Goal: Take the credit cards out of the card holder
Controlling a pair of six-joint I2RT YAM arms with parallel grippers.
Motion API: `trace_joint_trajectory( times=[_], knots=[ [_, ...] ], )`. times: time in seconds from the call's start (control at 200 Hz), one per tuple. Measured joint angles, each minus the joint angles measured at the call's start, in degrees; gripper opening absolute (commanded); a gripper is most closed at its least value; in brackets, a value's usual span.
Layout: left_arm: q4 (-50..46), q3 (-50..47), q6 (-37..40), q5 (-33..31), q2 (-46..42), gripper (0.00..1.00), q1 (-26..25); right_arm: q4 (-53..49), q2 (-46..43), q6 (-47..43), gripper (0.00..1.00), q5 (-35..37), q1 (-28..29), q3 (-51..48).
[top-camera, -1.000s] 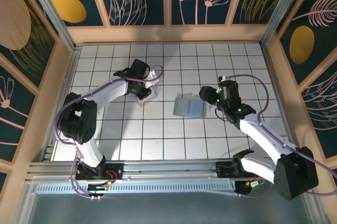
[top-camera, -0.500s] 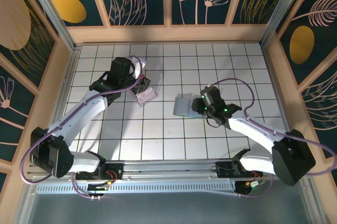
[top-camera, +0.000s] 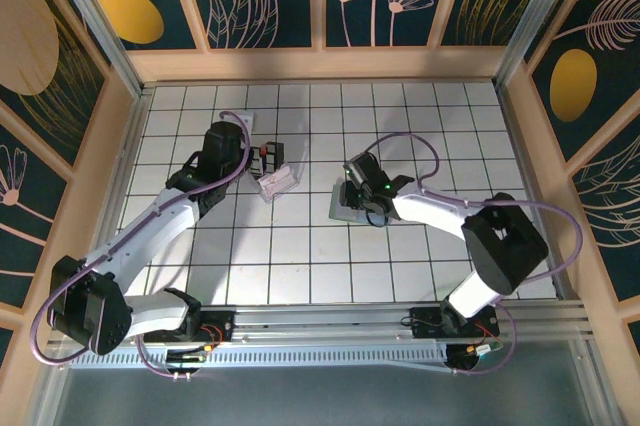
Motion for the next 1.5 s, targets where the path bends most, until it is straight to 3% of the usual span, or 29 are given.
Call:
trace_joint_trajectory(
  times=[0.24, 0.831, 1.041, 1.501],
  knots=[
    [3.1, -1.2, -4.8, -1.6, 0.0, 0.99, 0.1, 0.2, 5.4, -2.4, 0.46, -0.5, 0.0, 2.8],
    [6.8, -1.2, -8.7, 2.0, 1.4, 0.99, 0.1, 2.7, 8.5, -7.0, 0.43, -6.8, 3.0, 2.9],
    [7.0, -1.2, -8.8, 2.0, 1.4, 0.99, 0.1, 1.6, 8.5, -10.1, 0.54, -6.2, 5.6, 2.9],
    [7.0, -1.2, -9.1, 0.1, 1.2, 0.99, 0.1, -4.2, 6.4, -12.8, 0.57, -2.1, 9.0, 6.1]
  ],
)
